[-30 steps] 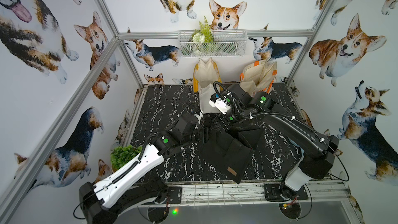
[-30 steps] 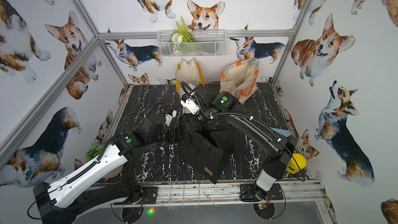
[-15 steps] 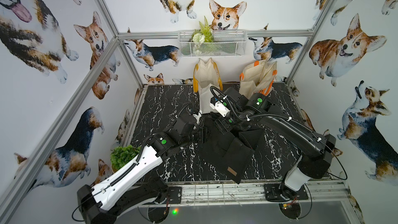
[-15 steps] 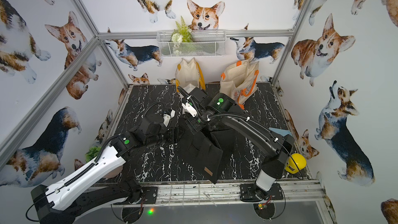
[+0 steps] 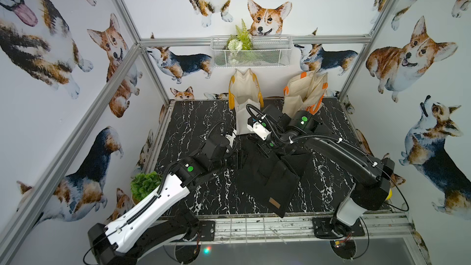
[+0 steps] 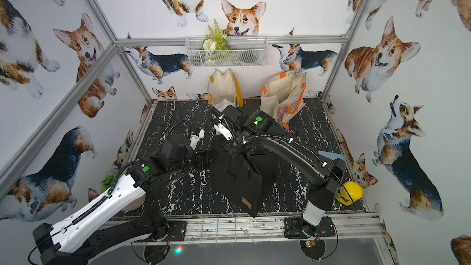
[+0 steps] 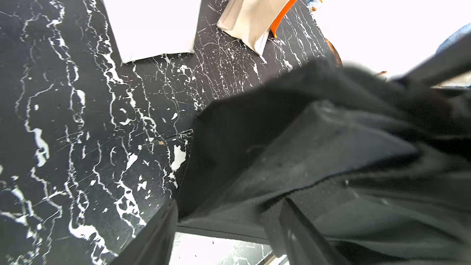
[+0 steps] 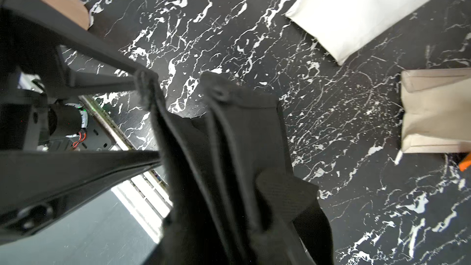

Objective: Put away the canvas bag
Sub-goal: Press the canvas bag.

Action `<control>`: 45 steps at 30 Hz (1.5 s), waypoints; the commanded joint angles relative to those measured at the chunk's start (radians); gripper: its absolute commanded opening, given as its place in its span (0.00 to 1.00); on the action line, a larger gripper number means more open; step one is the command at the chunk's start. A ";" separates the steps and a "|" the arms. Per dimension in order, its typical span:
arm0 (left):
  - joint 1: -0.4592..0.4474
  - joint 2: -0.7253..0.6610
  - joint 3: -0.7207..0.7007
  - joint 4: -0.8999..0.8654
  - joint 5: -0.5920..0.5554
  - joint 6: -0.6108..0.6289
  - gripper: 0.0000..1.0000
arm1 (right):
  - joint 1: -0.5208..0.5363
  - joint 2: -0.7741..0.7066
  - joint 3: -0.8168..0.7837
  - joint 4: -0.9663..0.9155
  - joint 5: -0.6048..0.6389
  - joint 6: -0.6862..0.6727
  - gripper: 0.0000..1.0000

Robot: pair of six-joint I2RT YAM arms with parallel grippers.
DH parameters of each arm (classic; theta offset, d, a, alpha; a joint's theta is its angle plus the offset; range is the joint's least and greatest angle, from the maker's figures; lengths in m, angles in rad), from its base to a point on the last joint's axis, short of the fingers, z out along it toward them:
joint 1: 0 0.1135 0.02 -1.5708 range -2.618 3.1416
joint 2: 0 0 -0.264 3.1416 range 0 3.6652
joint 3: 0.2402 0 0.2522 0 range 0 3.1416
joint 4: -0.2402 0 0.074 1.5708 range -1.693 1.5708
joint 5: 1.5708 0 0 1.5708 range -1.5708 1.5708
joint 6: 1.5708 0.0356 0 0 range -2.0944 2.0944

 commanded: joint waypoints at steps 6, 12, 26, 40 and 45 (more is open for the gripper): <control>0.028 -0.121 -0.009 0.054 0.145 0.072 0.69 | 0.000 -0.107 0.000 -0.078 -0.054 -0.041 0.00; 0.028 -0.234 -0.059 0.304 0.443 0.102 0.71 | -0.002 -0.275 -0.085 -0.127 -0.231 -0.040 0.00; 0.025 -0.148 -0.064 0.695 0.875 -0.142 0.83 | -0.002 -0.487 -0.306 0.064 -0.768 0.088 0.00; -0.037 -0.153 -0.109 0.636 0.881 -0.133 0.64 | -0.084 -0.411 -0.195 0.084 -0.629 0.126 0.00; -0.037 -0.172 -0.167 0.559 0.864 -0.090 0.42 | -0.183 -0.437 -0.176 0.079 -0.593 0.129 0.00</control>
